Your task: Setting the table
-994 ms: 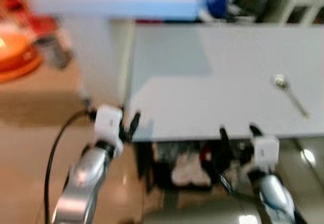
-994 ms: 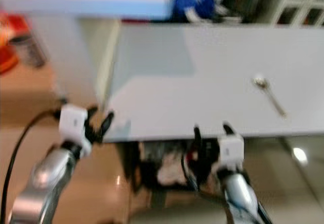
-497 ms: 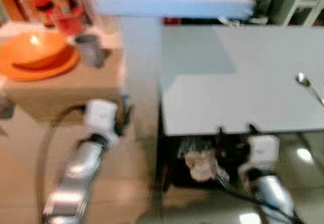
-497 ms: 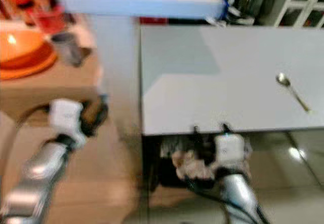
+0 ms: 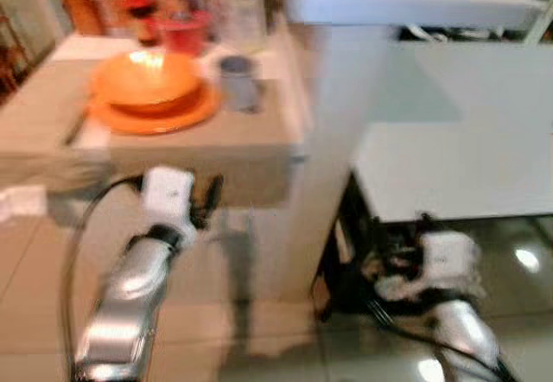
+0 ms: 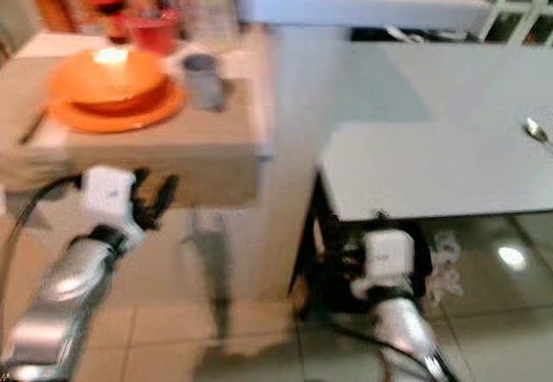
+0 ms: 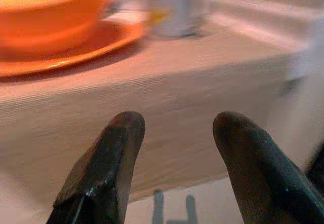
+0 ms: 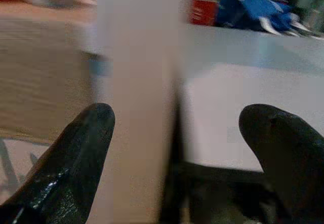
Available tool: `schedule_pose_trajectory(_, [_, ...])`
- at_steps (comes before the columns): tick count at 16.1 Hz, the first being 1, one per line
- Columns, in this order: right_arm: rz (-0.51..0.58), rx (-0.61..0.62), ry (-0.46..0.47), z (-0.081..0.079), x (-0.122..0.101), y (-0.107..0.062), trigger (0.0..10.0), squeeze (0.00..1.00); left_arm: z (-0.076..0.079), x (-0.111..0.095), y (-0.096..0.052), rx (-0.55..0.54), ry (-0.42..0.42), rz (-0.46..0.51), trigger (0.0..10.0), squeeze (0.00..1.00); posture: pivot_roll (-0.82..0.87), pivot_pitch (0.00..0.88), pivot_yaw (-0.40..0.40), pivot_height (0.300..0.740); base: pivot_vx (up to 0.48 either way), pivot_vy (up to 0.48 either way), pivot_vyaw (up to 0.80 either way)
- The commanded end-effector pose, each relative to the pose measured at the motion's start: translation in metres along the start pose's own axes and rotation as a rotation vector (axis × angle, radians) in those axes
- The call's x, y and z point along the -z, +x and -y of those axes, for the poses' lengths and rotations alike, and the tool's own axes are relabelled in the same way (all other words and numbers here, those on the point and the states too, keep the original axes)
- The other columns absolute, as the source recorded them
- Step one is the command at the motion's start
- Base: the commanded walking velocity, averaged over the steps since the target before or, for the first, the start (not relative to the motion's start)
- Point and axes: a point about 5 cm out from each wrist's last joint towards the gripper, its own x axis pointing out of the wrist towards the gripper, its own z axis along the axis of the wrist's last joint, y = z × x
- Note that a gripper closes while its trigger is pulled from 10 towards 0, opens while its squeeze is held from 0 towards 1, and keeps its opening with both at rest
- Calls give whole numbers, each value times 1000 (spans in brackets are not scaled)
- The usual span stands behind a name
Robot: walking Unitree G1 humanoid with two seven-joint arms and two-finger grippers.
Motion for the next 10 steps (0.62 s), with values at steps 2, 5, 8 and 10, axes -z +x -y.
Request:
schedule_pose_trajectory(2, [9, 18, -18, 9, -3, -1, 10000, 0, 9, -4, 3, 22, -9, 15, 10000, 667, -60, 0, -29, 740, 0, 240, 0])
schedule_pose_trajectory(5, [11, 16, -17, 8, -3, 1, 10000, 0, 10, -2, 4, 30, 13, -5, 10000, 1000, -60, 0, -27, 740, 0, 0, 0])
schedule_pose_trajectory(8, [13, 18, -18, 7, -3, 3, 10000, 0, 10, -3, 8, 29, 34, 0, 10000, 1000, -62, 0, -26, 740, 0, 0, 0])
schedule_pose_trajectory(10, [15, 16, -19, 7, -4, 4, 10000, 4, 9, -3, 9, 22, 37, -3, 10000, 1000, -61, 0, -27, 740, 0, 0, 0])
